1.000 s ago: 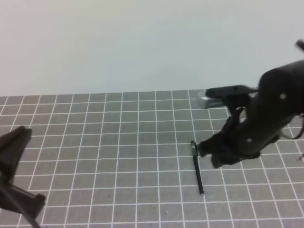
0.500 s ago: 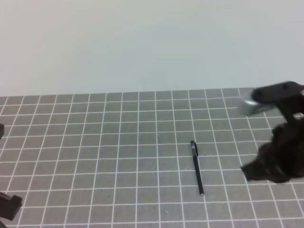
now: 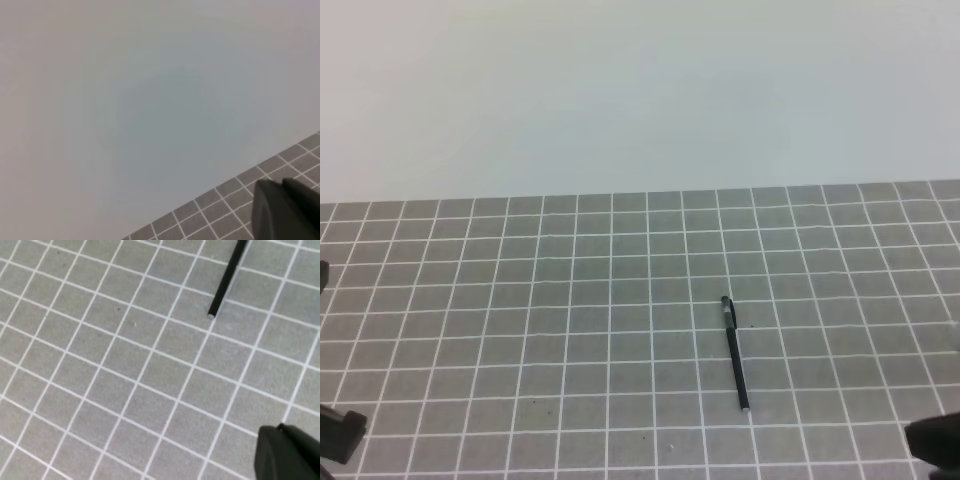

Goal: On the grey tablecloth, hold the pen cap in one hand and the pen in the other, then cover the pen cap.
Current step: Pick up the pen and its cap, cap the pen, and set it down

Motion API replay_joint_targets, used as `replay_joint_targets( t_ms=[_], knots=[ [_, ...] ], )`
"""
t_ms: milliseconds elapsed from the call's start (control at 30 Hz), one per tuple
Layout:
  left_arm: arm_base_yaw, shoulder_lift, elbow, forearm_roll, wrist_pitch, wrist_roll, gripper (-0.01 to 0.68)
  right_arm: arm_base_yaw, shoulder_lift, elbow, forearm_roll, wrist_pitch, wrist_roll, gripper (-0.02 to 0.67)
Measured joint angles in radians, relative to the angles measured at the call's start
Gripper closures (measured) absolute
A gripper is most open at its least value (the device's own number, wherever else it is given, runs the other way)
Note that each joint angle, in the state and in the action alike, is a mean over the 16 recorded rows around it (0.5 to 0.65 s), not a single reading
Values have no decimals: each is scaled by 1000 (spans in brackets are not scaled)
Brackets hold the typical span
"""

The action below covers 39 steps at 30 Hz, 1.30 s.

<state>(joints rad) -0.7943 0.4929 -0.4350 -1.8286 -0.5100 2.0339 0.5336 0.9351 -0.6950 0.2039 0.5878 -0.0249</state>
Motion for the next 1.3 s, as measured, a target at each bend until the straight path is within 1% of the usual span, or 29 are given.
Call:
replay_joint_targets(
  t_ms=[200,533,800,1000,1133,1300],
  knots=[
    [0,0,0,0,1,-8,672,0,-72,68,5,-33,-1,645],
    [0,0,0,0,1,-14,672,0,-91,81,38,-33,1,645],
    [0,0,0,0,3,-23,672,-21,-143,105,-28,-29,-50,645],
    [0,0,0,0,6,-31,672,-101,-269,188,-116,-62,-104,645],
    [0,0,0,0,7,-35,672,-182,-398,277,-154,-116,-123,645],
    [0,0,0,0,8,-35,672,-296,-581,402,-168,-194,-127,645]
  ],
)
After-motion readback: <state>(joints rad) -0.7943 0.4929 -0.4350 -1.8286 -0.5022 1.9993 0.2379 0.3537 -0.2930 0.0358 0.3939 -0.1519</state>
